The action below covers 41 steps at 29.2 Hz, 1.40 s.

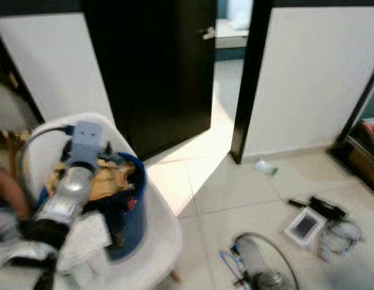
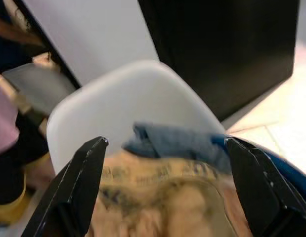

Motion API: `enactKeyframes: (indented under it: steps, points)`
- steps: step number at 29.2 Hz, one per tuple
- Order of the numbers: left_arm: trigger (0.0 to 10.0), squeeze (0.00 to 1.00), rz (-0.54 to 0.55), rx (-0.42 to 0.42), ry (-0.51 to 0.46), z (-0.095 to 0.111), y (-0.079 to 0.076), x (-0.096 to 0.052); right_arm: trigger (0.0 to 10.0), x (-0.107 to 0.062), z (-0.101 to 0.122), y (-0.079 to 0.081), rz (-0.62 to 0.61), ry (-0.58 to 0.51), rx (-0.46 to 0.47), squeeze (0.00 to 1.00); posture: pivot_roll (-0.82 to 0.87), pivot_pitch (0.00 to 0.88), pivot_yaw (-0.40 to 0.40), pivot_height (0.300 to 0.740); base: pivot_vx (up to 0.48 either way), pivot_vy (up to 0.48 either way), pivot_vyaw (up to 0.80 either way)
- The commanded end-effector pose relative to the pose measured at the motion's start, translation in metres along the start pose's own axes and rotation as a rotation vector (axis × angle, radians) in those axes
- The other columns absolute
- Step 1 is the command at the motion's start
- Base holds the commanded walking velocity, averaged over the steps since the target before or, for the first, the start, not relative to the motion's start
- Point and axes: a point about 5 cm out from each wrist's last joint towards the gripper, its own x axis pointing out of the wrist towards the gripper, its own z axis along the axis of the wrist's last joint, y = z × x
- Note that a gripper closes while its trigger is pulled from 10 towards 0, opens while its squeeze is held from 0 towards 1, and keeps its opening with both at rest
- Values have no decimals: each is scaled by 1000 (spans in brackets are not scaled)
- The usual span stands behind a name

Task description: Hang hanger

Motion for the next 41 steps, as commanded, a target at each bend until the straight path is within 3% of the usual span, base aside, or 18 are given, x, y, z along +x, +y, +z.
enactKeyframes:
  steps: [1, 8, 13, 18, 20, 22, 25, 32, 41]
  points:
    - [10000, 0, -9, -7, 15, -1, -3, 0, 10000, 0, -4, 1, -2, 11, 8, 0, 7, 0, -12, 740, 0, 0, 0]
    - [10000, 0, 6, -11, 41, -5, 4, 2, 10000, 0, -5, 1, -6, 21, -5, 0, 6, 0, -9, 740, 0, 0, 0]
    - [10000, 0, 38, -63, 145, -21, 13, 3, 10000, 0, -7, 3, -3, 24, -8, 0, 2, 0, -5, 740, 0, 0, 0]
    - [10000, 0, 16, -89, 206, -31, 10, 2, 10000, 0, -7, 3, -2, 25, -9, 0, 1, 0, -4, 740, 0, 0, 0]
    - [10000, 0, -44, -100, 277, -41, 1, 0, 10000, 0, -8, 4, 0, 27, -13, 0, -8, 0, 4, 740, 0, 0, 0]
    - [10000, 0, -122, -86, 312, -46, -8, -2, 10000, 1, -8, 5, 1, 28, -15, 0, -13, 0, 7, 740, 0, 0, 0]
    - [10000, 0, -208, -47, 290, -43, -16, -2, 10000, 1, -9, 5, 0, 29, -15, 0, -19, 0, 10, 740, 0, 0, 0]
    - [10000, 0, -378, 29, 296, -41, -26, 0, 10000, 0, -13, 5, -3, 36, -29, 0, -34, 0, 13, 740, 0, 0, 0]
    - [10000, 0, -371, 118, 325, -44, -18, 3, 10000, -1, -19, 4, -6, 40, -29, 0, -52, 0, 10, 740, 0, 0, 0]
